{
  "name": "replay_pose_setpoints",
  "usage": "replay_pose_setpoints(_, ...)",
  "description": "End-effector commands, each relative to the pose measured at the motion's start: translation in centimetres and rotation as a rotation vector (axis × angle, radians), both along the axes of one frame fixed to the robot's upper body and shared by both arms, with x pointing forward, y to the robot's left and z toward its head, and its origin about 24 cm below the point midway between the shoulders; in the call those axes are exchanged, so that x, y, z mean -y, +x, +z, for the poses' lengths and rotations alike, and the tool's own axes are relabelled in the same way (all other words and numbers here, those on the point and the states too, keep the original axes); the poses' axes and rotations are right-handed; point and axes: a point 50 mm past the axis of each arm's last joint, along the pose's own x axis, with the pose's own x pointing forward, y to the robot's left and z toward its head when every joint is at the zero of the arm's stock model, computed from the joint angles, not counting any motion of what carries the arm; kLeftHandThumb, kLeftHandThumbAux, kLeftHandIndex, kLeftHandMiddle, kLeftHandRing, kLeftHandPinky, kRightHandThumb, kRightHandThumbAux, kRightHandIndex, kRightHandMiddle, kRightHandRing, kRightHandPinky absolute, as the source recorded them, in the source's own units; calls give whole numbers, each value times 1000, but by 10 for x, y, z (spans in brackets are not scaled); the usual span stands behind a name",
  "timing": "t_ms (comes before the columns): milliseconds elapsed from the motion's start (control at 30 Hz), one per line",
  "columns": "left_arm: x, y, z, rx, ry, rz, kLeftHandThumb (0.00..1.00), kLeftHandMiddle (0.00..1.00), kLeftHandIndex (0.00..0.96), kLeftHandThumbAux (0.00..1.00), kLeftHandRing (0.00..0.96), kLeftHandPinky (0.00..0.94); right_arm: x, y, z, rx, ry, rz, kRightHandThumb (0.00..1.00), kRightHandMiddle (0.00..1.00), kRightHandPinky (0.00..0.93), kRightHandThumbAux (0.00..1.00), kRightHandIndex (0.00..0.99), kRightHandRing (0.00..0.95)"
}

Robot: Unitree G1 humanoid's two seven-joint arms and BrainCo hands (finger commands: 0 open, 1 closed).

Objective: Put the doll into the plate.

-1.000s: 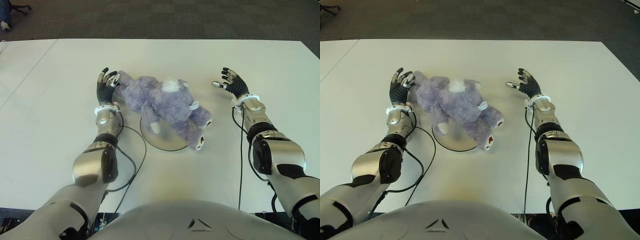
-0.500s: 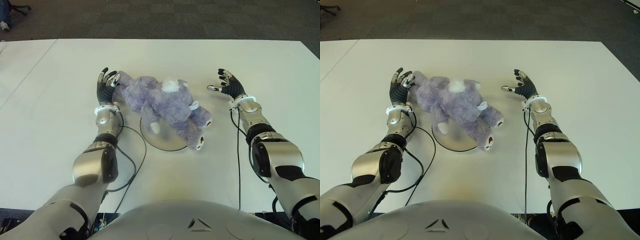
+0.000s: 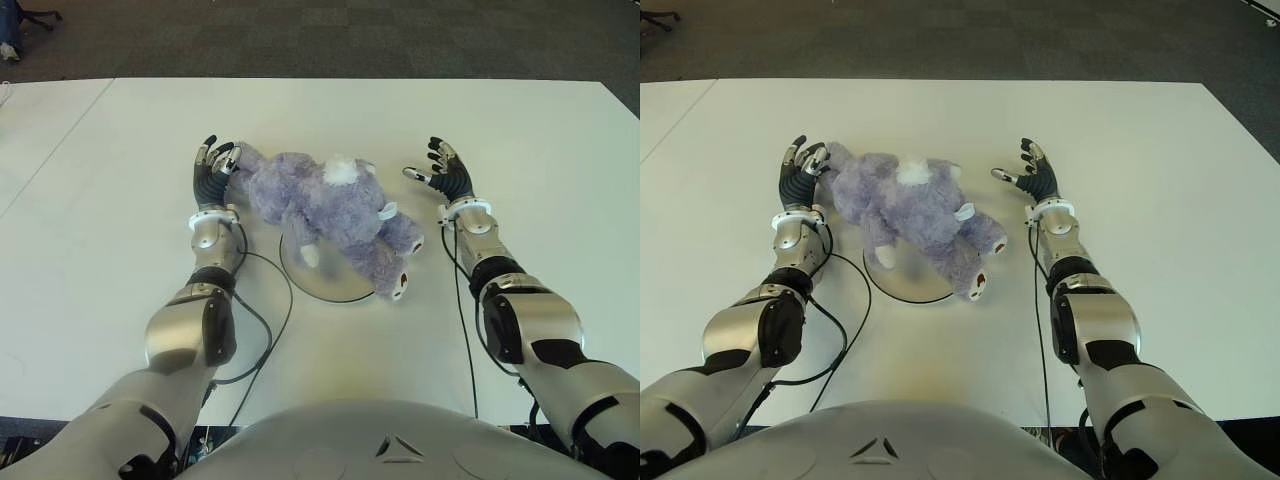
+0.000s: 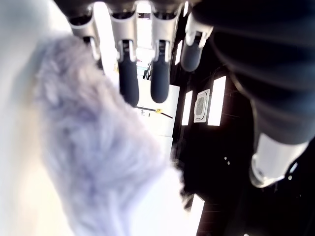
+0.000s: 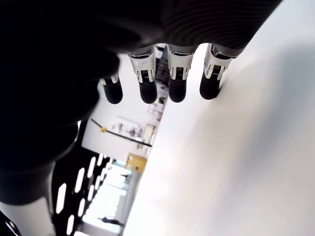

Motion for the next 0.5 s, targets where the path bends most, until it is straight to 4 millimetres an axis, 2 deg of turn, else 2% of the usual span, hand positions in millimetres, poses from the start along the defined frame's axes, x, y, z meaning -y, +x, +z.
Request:
replay_pose_setpoints(33, 15, -59, -87, -502, -132, -45, 0, 281, 148, 624, 315, 338, -35, -20, -29, -46, 186, 20, 0, 96, 87, 732, 102, 84)
replay_pose_setpoints(500, 9, -60, -85, -497, -76, -40, 0, 277, 144, 629, 314, 334, -43, -21, -32, -61, 299, -13, 0, 125, 84, 665, 131, 100)
